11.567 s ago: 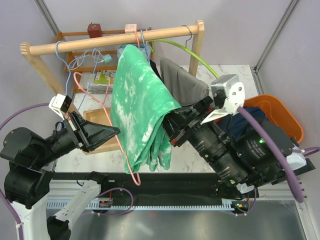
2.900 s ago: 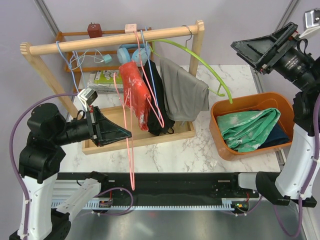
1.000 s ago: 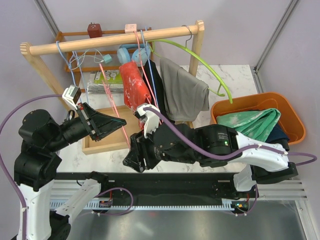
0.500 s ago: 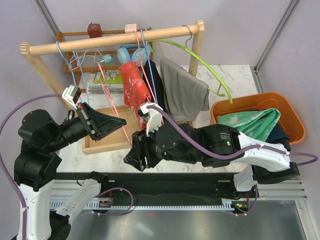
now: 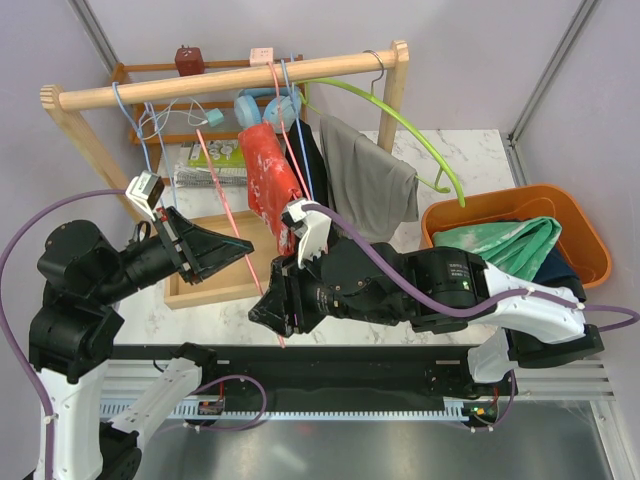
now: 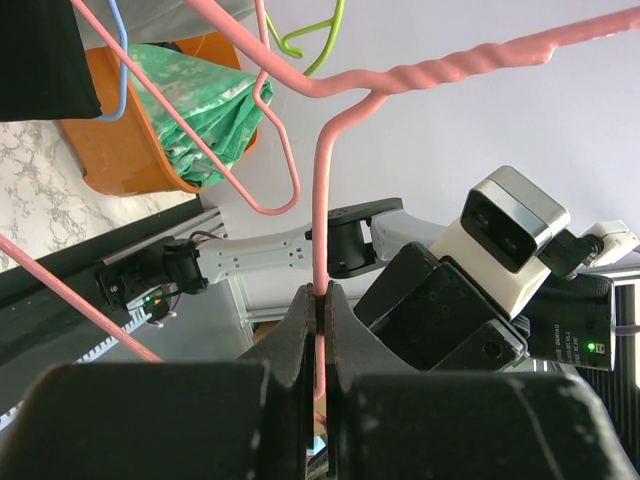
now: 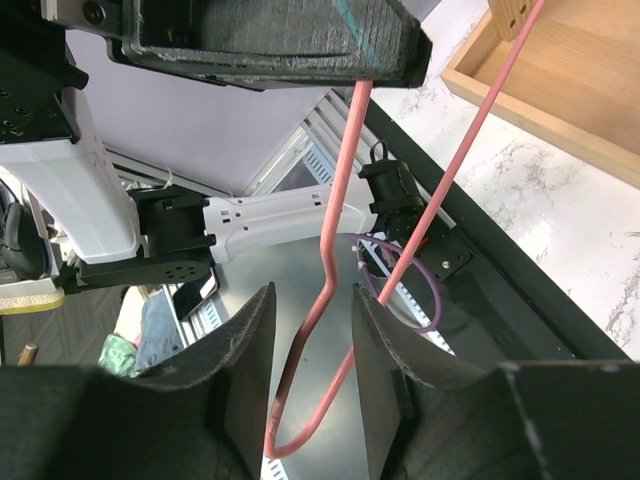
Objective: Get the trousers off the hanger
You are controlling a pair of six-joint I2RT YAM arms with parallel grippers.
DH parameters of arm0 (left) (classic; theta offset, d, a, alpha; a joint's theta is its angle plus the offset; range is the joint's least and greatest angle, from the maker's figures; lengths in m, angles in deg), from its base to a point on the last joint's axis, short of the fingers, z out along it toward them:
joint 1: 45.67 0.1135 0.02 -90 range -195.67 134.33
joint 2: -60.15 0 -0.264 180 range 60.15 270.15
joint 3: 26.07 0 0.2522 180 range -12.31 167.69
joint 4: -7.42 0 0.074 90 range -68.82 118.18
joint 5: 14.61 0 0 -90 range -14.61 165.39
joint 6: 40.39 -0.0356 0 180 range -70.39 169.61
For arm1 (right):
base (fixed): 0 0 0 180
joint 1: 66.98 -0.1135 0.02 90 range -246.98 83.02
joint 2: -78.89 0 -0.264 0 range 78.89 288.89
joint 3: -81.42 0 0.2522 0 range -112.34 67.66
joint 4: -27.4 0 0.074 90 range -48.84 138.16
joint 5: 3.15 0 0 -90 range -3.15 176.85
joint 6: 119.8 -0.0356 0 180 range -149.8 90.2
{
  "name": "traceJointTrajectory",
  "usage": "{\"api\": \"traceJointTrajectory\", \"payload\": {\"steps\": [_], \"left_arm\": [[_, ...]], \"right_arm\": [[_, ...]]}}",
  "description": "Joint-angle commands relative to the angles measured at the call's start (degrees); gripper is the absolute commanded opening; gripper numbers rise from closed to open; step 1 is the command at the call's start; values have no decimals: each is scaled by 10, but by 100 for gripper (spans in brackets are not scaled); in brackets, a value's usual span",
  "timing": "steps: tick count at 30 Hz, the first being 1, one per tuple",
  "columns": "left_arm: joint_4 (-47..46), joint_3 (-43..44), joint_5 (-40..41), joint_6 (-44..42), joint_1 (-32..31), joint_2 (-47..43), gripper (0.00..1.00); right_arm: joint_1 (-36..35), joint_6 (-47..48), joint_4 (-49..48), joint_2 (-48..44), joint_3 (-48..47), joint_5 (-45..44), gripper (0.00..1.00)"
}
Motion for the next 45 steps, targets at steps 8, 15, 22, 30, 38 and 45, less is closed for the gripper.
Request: {"api": "traceJointTrajectory", "payload": {"steps": [8, 15, 22, 30, 38, 45], "left_arm": [[-25, 13, -10, 5, -1, -2, 2], [-26, 12, -4, 5, 0, -11, 26], [-26, 3, 9, 7, -1, -29, 46], [-26, 7, 28, 3, -1, -41, 47], [-11, 62, 132, -22, 0, -46, 36], [26, 96, 194, -47, -1, -52, 40]], "right_arm": [[22, -32, -33, 8, -22, 27, 19], [29, -73, -57, 18, -24, 26, 0], [29, -83, 46, 42, -89, -40, 0], [29, -75, 83, -2, -57, -94, 0], [46, -56, 129, 10, -85, -130, 0], [81, -6, 148, 56, -122, -169, 0]]}}
